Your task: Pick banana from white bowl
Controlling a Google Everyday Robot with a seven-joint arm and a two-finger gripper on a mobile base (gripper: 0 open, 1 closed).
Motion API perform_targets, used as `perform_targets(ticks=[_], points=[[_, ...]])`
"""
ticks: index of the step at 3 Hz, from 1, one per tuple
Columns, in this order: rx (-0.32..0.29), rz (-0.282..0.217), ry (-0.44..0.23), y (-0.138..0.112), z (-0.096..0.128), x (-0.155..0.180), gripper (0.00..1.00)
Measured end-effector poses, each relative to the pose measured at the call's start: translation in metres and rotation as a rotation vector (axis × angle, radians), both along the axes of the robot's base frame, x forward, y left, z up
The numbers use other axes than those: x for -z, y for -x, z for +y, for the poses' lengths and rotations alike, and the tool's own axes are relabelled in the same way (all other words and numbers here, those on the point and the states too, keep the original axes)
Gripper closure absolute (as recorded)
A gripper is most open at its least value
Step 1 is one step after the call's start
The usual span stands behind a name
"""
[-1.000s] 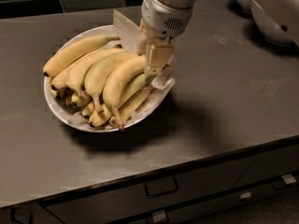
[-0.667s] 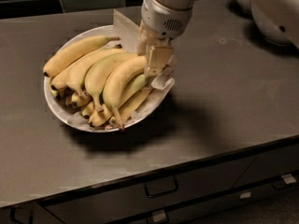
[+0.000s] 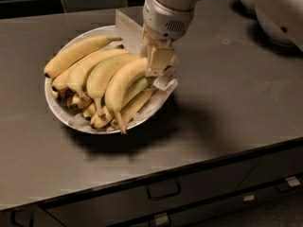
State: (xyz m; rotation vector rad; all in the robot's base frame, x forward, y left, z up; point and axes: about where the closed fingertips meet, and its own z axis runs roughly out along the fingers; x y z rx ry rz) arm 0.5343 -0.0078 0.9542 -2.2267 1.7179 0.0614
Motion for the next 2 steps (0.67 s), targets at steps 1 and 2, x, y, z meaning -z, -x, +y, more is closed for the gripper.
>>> perform_targets(ticks=[1, 2], points=[[0.000, 0.000, 0.000, 0.0000, 0.0000, -0.0001, 1.00], [0.000, -0.017, 0.002, 0.0009, 0.0009, -0.0062, 1.00]])
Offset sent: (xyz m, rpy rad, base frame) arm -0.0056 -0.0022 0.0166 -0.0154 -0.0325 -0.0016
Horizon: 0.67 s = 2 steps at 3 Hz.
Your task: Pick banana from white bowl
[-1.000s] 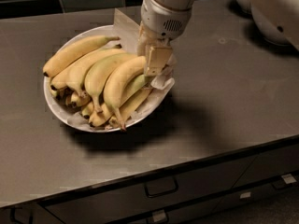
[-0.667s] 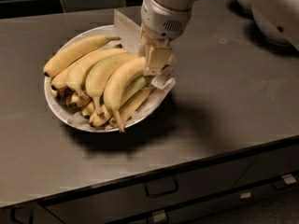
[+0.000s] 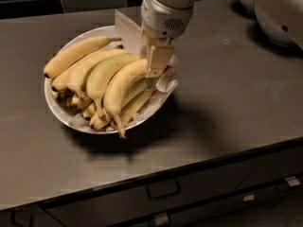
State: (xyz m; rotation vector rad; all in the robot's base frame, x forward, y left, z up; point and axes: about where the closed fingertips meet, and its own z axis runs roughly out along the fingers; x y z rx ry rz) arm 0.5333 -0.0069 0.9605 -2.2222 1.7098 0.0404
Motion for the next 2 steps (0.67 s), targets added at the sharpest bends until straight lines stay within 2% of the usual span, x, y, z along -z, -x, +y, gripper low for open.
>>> perform_targets(ticks=[2], points=[[0.005, -0.127, 0.013, 0.014, 0.000, -0.058, 1.00]])
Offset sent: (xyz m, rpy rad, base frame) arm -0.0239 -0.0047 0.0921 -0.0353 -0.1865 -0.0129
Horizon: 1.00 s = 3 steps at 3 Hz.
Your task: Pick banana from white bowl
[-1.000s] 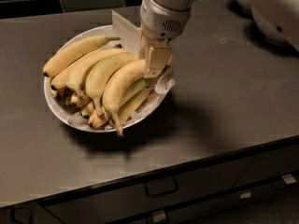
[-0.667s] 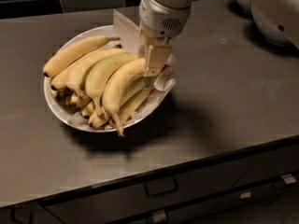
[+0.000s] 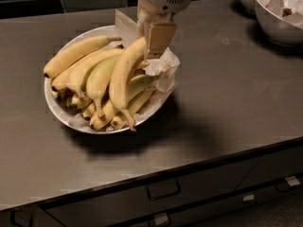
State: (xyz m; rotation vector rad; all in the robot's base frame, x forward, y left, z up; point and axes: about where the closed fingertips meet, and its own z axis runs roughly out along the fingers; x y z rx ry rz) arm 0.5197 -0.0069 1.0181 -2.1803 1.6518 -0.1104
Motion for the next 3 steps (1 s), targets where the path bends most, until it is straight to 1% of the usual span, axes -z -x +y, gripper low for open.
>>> perform_targets(ticks=[1, 2, 3], points=[[0.043, -0.074, -0.005, 0.007, -0.010, -0.030, 1.00], [0.080, -0.138, -0.020, 0.018, -0.019, -0.057, 1.00], [0.079, -0.142, -0.022, 0.019, -0.019, -0.058, 1.00]])
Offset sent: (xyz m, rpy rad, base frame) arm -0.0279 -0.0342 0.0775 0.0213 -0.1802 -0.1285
